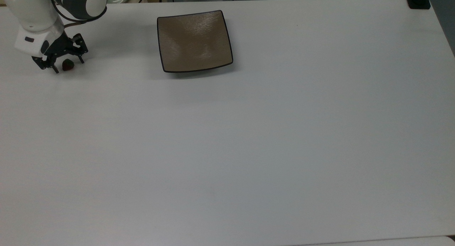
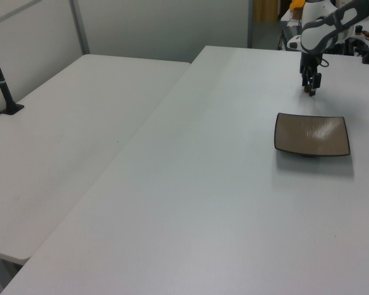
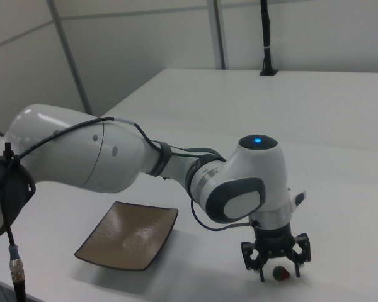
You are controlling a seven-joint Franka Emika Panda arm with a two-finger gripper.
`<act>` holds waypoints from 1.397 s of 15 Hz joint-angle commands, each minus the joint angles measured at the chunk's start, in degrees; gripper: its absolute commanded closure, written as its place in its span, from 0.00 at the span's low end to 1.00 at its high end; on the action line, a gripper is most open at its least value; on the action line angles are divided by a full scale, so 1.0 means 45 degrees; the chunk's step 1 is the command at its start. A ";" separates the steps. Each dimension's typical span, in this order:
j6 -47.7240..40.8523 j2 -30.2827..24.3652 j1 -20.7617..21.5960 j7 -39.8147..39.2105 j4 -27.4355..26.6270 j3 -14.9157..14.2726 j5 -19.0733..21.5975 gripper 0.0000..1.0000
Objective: Strawberries on a ceramic plate
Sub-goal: 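Lift the held strawberry up off the table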
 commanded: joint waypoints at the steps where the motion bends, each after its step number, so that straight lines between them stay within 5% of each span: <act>1: 0.0374 -0.0168 0.0069 -0.0060 -0.0386 -0.0098 -0.0175 0.49; 7: 0.0218 -0.0227 0.0069 -0.0060 -0.0445 -0.0098 -0.0390 0.87; 14: -0.1186 -0.1142 0.0128 -0.0060 -0.0308 -0.0098 -0.0798 0.87; 21: -0.4856 -0.2940 0.0322 -0.0021 0.0882 -0.0021 -0.0859 0.86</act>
